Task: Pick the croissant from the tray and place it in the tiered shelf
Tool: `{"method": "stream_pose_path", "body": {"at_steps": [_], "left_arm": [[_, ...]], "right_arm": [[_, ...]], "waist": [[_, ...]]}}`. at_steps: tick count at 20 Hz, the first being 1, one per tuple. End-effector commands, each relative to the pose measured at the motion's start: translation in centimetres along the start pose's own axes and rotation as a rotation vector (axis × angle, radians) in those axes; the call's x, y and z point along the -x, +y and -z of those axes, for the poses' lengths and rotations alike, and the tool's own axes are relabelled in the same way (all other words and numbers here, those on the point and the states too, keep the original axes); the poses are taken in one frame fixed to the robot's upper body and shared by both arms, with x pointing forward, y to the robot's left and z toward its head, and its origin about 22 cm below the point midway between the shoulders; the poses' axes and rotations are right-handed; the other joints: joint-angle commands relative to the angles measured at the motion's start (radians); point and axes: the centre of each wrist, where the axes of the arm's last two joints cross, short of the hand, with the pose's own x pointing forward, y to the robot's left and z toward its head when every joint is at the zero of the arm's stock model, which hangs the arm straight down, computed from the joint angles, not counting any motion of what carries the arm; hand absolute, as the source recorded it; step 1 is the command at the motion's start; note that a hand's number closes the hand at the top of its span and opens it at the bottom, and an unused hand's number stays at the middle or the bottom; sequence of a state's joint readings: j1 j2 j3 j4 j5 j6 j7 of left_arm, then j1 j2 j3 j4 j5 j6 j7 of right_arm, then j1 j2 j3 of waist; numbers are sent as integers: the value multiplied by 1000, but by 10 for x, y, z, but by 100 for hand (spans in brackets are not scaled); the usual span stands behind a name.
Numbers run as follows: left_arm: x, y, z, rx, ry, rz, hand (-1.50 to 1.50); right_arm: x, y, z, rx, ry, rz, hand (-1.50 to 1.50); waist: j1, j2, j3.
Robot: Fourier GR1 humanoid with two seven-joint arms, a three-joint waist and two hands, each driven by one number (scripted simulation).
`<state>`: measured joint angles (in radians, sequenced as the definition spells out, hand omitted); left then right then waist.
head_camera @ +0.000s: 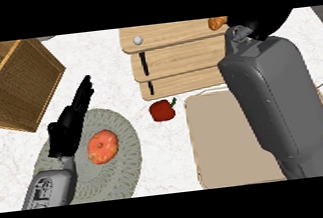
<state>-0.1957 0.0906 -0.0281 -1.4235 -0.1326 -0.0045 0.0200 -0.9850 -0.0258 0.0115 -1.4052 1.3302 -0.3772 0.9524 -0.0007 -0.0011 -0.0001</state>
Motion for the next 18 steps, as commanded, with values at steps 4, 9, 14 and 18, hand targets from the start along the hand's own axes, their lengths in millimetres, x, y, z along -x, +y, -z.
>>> {"method": "stream_pose_path", "body": {"at_steps": [4, 9, 14, 18], "left_arm": [[7, -13, -2, -4, 14, 3, 0], [4, -7, 8, 11, 1, -2, 0], [-5, -4, 4, 17, 4, 8, 0], [6, -13, 2, 6, 21, 6, 0]], "right_arm": [[-8, -10, -6, -58, 18, 138, -150], [-25, -42, 20, -15, 38, 254, -150], [-32, -98, 31, 103, 107, 452, -150], [-23, -133, 41, 189, 193, 427, -150]], "waist": [[6, 1, 0], [3, 1, 0], [-9, -4, 0], [-19, -6, 0]]}}
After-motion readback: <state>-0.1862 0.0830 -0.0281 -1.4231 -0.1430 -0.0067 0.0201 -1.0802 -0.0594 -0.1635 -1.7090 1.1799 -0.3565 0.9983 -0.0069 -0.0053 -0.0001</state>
